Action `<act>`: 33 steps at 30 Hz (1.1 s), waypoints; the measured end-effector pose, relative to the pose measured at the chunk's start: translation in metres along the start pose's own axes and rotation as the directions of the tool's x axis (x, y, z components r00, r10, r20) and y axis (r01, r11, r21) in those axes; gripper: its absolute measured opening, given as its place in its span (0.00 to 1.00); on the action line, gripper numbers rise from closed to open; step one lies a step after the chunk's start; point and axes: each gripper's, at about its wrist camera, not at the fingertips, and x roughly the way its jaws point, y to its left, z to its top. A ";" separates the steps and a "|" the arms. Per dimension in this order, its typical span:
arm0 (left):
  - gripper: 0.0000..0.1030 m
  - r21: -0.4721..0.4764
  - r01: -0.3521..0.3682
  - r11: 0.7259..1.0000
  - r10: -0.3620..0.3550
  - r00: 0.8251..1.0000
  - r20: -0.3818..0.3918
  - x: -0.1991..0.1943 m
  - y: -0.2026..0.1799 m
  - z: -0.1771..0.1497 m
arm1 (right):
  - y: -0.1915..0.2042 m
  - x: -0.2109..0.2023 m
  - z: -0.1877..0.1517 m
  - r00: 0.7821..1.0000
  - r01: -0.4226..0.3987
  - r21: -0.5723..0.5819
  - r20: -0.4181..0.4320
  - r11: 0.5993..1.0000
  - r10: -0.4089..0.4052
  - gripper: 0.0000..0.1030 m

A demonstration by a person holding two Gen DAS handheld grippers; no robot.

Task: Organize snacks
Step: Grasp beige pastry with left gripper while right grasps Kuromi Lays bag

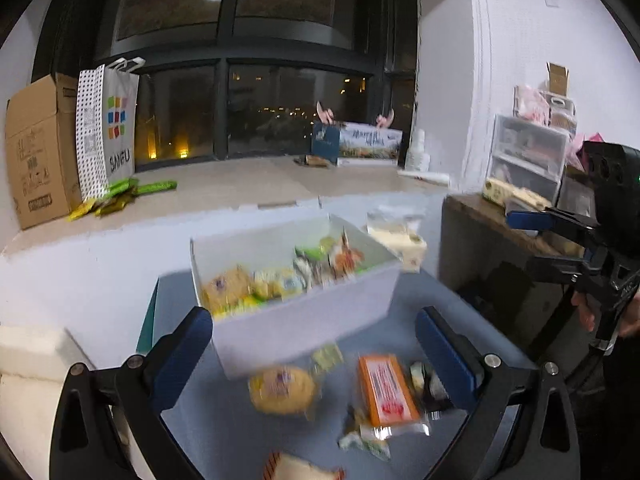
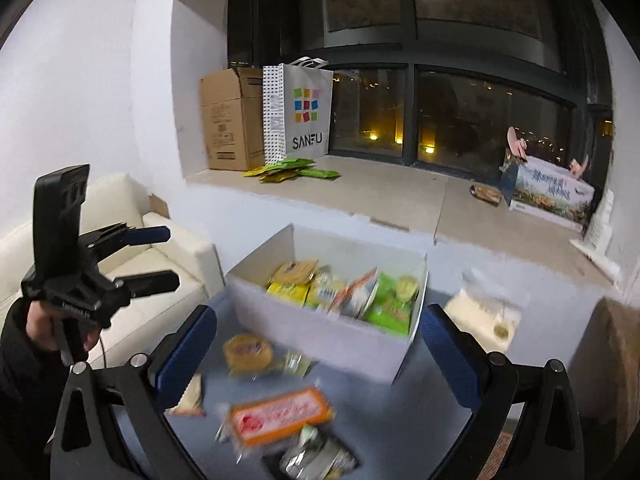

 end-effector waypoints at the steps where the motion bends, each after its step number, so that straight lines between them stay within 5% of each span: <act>1: 1.00 0.002 0.000 1.000 0.000 1.000 -0.010 -0.002 -0.002 -0.009 | 0.003 -0.006 -0.010 1.000 0.001 -0.001 -0.005 1.000 -0.001 1.00; 8: 1.00 0.010 0.039 0.999 -0.036 0.982 -0.186 0.011 -0.001 -0.078 | 0.018 -0.044 -0.078 0.995 0.103 0.012 0.015 0.995 -0.104 1.00; 13: 1.00 0.055 0.059 0.997 -0.039 0.946 -0.322 0.045 -0.002 -0.122 | 0.017 -0.048 -0.103 0.999 0.033 0.090 0.013 0.995 -0.034 1.00; 21: 1.00 0.026 0.056 0.998 -0.039 0.903 -0.428 0.087 0.014 -0.155 | 0.025 -0.034 -0.121 0.999 0.009 0.118 -0.036 0.993 -0.005 1.00; 25: 0.98 0.022 0.058 0.998 -0.044 0.909 -0.415 0.086 0.018 -0.157 | 0.030 -0.028 -0.125 0.998 0.011 0.118 -0.056 0.993 -0.005 1.00; 28: 0.71 0.057 0.042 0.997 -0.015 0.915 -0.404 0.082 0.018 -0.155 | 0.032 -0.024 -0.126 0.998 0.002 0.121 -0.064 0.993 0.006 1.00; 33: 0.61 0.035 0.043 0.998 -0.027 0.925 -0.379 0.068 0.020 -0.149 | 0.038 -0.016 -0.126 0.996 -0.010 0.115 -0.083 0.993 0.019 1.00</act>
